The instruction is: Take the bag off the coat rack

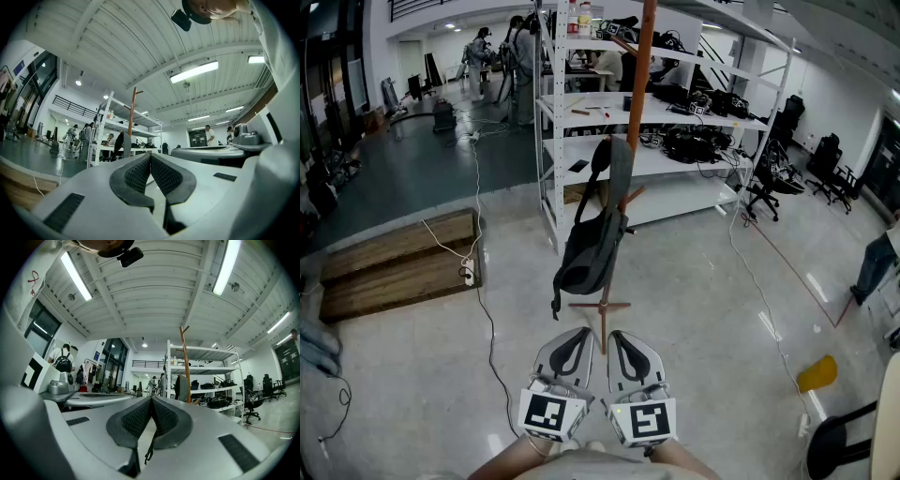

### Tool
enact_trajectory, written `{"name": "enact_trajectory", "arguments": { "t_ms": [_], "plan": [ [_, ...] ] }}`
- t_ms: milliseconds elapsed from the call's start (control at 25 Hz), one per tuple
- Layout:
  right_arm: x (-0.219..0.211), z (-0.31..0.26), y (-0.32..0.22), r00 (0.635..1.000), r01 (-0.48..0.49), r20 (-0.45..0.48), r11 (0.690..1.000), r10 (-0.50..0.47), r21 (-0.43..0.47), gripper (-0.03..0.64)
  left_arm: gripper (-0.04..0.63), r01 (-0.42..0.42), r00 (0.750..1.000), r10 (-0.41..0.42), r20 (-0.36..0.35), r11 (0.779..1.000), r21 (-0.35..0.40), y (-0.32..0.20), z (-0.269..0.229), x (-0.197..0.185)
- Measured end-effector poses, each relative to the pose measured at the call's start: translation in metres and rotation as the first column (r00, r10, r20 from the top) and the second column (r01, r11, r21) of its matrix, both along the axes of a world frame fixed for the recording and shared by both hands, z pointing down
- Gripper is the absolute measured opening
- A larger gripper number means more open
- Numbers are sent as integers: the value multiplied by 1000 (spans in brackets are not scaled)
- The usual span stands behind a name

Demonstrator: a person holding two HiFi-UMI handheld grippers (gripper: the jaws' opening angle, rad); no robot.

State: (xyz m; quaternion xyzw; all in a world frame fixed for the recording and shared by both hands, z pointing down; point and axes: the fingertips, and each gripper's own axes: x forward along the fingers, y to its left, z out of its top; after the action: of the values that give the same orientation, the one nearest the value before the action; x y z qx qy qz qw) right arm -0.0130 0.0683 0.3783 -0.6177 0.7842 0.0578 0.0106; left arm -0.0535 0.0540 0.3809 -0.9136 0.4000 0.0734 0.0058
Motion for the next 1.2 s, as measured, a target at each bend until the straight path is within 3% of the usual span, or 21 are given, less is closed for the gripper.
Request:
{"name": "enact_trajectory", "arguments": {
  "t_ms": [760,1200],
  "plan": [
    [17,-5,4,1000,9,13,999,-9,38,17,17,-17,1000,17,15,999,27,5,2,23],
    [31,21,0,999,25,43,999,-24,-21,18,17,70,998,-70,10,997,-39,-4,27,9]
  ]
}}
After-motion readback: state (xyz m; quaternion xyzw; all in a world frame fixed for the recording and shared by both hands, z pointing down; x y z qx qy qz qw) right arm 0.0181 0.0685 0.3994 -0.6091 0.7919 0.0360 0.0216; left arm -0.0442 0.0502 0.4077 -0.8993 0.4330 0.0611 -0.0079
